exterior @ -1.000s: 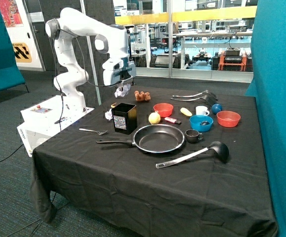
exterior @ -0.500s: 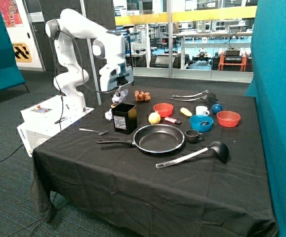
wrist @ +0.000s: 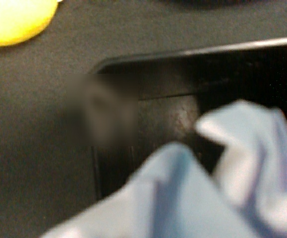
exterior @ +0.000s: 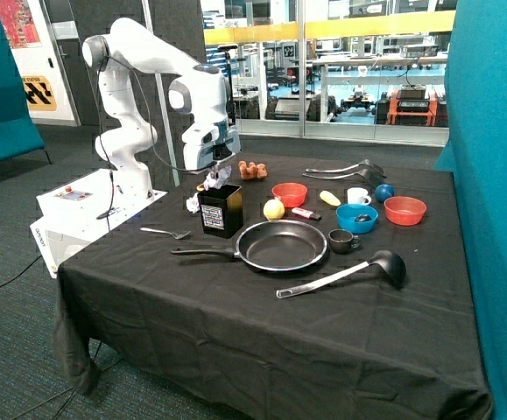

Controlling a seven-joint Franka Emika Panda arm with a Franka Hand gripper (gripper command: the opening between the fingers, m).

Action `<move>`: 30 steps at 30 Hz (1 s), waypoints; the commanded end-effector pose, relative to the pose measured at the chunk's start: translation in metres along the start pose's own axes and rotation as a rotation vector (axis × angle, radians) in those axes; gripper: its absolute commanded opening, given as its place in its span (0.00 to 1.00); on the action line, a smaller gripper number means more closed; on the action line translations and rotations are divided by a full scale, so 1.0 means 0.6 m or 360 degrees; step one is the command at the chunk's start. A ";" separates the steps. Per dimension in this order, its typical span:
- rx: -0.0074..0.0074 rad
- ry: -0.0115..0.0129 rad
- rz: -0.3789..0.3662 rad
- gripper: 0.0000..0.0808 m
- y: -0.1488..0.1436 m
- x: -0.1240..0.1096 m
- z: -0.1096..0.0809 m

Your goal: Throw away the rubbish paper

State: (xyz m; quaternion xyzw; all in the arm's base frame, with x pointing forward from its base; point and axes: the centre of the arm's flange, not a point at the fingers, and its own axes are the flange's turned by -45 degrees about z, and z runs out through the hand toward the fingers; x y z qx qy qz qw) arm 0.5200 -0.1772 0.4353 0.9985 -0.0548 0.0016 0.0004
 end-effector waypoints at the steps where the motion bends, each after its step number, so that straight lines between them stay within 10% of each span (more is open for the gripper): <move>1: 0.00009 -0.00050 -0.0047 0.00 -0.017 0.025 0.009; 8: 0.00009 -0.00050 -0.0062 0.00 -0.018 0.025 0.019; 13: 0.00009 -0.00050 -0.0064 0.55 -0.014 0.017 0.032; 17: 0.00009 -0.00050 -0.0066 0.74 -0.007 0.011 0.042; 30: 0.00010 -0.00050 -0.0070 0.81 0.009 0.009 0.042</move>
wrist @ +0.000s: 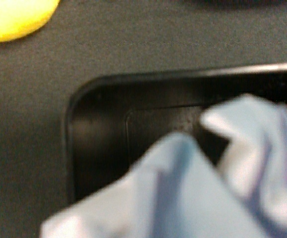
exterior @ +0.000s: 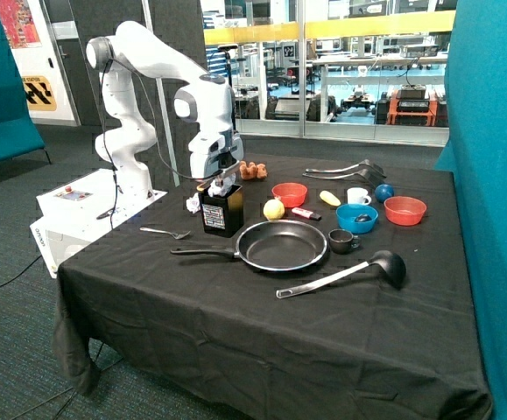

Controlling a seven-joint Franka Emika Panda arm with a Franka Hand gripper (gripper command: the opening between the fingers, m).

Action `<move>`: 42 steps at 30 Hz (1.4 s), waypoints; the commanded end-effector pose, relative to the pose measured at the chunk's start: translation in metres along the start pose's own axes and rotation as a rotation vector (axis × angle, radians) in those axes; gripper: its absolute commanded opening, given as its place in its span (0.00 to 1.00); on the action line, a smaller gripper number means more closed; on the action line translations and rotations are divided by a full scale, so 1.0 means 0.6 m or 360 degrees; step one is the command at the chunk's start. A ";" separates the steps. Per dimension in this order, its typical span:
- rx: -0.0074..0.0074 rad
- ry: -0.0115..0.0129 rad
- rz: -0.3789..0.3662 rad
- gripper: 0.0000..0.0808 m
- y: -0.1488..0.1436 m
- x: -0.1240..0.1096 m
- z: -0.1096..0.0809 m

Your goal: Throw away the rubbish paper

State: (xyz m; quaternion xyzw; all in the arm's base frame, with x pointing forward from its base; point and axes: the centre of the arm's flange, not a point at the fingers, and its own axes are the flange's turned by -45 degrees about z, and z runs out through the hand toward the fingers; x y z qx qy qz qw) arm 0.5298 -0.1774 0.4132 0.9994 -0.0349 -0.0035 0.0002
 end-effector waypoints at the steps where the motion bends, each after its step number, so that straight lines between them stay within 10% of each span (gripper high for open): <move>1: 0.00010 0.00111 -0.0004 0.81 0.010 -0.007 0.005; 42: 0.00009 0.00112 -0.0044 0.90 0.009 -0.036 0.017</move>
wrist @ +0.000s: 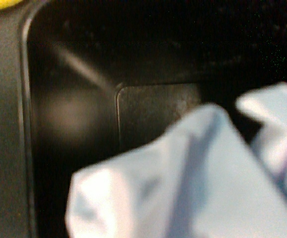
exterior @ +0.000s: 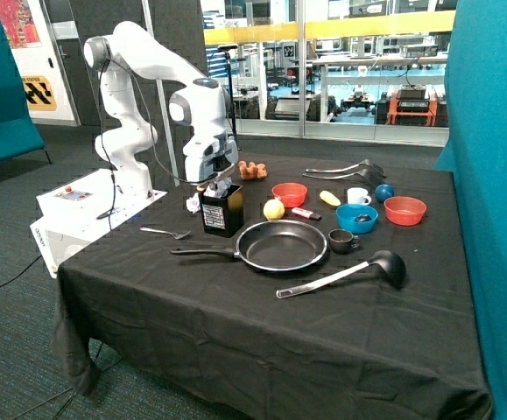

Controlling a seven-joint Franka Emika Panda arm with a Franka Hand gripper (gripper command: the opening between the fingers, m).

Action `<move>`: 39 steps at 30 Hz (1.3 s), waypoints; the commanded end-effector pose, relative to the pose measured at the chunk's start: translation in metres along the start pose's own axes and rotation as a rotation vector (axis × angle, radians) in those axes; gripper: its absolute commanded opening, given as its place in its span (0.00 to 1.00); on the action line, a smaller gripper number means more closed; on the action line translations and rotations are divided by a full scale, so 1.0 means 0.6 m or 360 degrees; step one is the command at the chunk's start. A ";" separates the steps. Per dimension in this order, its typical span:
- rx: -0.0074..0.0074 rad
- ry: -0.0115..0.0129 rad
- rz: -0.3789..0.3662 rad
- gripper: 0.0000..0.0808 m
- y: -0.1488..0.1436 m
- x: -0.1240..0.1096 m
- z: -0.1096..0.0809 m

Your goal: Throw away the rubbish paper

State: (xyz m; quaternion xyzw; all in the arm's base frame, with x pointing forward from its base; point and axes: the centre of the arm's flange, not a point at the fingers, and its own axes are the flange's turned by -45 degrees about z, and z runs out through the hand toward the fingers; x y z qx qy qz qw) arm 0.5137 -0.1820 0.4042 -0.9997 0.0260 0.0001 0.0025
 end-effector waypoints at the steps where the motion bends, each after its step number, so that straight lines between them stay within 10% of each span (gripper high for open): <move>1: -0.00081 0.00006 -0.0016 0.91 -0.002 -0.011 0.003; 21: -0.00081 0.00007 0.0020 0.90 0.004 -0.005 -0.004; 39: -0.00081 -0.00005 -0.0458 0.87 -0.115 -0.051 -0.046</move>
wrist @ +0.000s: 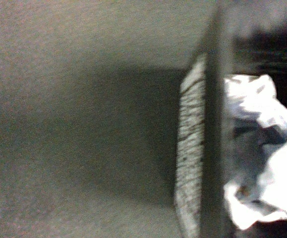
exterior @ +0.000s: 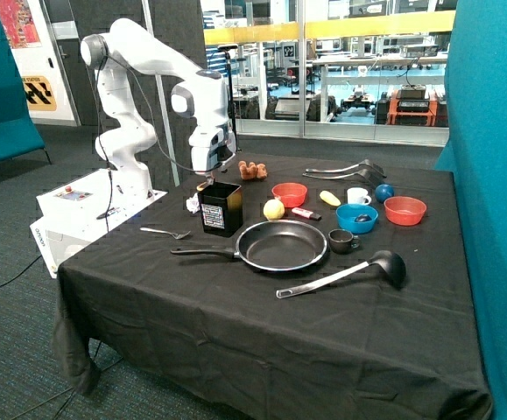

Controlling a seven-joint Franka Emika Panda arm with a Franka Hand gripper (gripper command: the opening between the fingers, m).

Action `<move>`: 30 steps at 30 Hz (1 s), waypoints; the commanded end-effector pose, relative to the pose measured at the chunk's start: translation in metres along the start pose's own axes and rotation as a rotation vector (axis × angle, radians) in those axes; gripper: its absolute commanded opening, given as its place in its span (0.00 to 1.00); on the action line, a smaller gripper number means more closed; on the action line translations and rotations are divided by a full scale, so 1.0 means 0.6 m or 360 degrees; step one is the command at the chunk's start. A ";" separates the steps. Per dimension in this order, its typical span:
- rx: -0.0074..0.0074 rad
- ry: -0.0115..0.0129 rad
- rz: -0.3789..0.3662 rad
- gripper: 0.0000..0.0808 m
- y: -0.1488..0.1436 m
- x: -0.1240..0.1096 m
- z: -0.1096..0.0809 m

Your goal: Throw away the rubbish paper

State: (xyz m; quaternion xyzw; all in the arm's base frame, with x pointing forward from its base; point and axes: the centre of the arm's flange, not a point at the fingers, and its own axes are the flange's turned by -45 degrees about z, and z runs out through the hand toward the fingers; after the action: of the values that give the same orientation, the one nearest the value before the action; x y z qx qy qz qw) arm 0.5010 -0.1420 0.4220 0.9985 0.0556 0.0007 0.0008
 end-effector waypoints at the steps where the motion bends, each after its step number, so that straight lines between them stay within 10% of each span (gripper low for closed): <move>1: 0.00027 -0.00018 -0.0248 0.87 -0.066 -0.025 -0.017; 16: 0.00028 -0.00016 -0.0463 0.88 -0.153 -0.096 -0.011; 30: 0.00026 -0.00019 -0.0123 0.87 -0.079 -0.152 0.010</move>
State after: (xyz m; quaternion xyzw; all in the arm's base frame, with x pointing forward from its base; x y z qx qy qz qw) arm 0.4225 -0.0875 0.4233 0.9905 0.1373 -0.0020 -0.0026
